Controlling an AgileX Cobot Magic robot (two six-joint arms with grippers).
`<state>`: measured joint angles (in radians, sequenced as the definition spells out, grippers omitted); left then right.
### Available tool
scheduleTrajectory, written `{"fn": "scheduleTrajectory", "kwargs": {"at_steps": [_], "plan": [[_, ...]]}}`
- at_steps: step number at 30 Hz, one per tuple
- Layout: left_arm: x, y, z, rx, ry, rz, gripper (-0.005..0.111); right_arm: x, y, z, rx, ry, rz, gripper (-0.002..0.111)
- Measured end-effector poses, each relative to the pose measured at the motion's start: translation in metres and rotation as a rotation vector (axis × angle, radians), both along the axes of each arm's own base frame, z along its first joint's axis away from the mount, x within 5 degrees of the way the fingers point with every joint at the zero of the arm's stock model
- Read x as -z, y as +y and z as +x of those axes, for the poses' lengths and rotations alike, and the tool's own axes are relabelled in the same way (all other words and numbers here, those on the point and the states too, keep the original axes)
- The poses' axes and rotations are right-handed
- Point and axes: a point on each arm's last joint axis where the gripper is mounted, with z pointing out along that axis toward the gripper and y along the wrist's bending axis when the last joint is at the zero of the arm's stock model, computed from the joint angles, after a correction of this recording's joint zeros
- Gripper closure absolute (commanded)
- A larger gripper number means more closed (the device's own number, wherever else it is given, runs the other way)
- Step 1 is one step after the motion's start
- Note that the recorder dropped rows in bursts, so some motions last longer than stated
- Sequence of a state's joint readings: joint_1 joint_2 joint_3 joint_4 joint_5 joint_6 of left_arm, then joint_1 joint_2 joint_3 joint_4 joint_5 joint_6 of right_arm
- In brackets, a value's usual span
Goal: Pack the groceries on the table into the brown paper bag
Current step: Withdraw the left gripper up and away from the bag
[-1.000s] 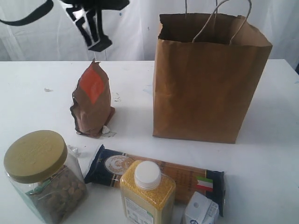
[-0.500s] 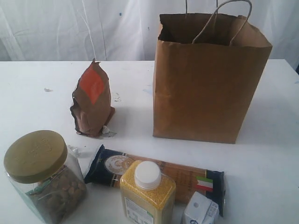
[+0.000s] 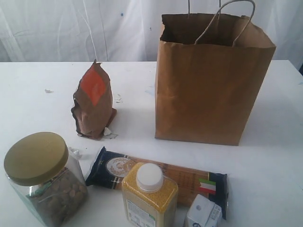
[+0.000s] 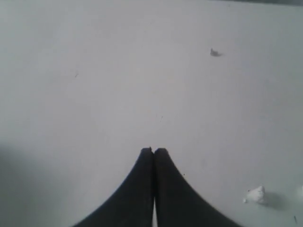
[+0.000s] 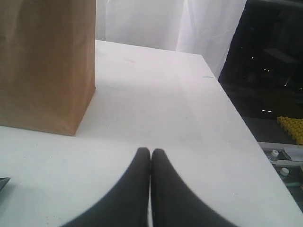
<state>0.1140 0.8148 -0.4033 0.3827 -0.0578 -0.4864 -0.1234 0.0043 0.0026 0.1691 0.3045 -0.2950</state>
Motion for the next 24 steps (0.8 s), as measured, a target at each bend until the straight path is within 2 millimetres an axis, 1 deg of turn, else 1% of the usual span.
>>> {"fn": "scheduleTrajectory", "kwargs": {"at_steps": [2, 5, 7, 10, 12, 15, 18, 20, 21, 24], "plan": [[-0.001, -0.002, -0.012, 0.002, -0.057, -0.001, 0.107, 0.0, 0.0, 0.0, 0.0, 0.0, 0.0, 0.108], [-0.013, -0.004, -0.03, 0.007, -0.179, 0.011, 0.107, 0.0, 0.0, 0.0, 0.0, 0.0, 0.0, 0.108], [-0.025, -0.006, -0.044, 0.008, -0.276, 0.023, 0.107, 0.0, 0.0, 0.0, 0.0, 0.0, 0.0, 0.108], [-0.038, -0.008, -0.069, -0.001, -0.398, 0.046, 0.107, 0.0, 0.0, 0.0, 0.0, 0.0, 0.0, 0.108], [-0.041, -0.008, -0.086, -0.015, -0.435, 0.09, 0.107, 0.0, 0.0, 0.0, 0.0, 0.0, 0.0, 0.108], [-0.035, -0.005, -0.106, -0.056, -0.401, 0.131, 0.107, 0.0, 0.0, 0.0, 0.0, 0.0, 0.0, 0.108], [-0.02, -0.001, -0.119, -0.12, -0.26, 0.126, 0.107, 0.0, 0.0, 0.0, 0.0, 0.0, 0.0, 0.108], [-0.01, 0.002, -0.124, -0.155, -0.159, 0.114, 0.107, 0.0, 0.0, 0.0, 0.0, 0.0, 0.0, 0.108], [-0.007, 0.003, -0.125, -0.164, -0.138, 0.106, 0.107, 0.0, 0.0, 0.0, 0.0, 0.0, 0.0, 0.108], [-0.006, 0.003, -0.126, -0.203, -0.151, 0.024, 0.107, 0.0, 0.0, 0.0, 0.0, 0.0, 0.0, 0.108]]}}
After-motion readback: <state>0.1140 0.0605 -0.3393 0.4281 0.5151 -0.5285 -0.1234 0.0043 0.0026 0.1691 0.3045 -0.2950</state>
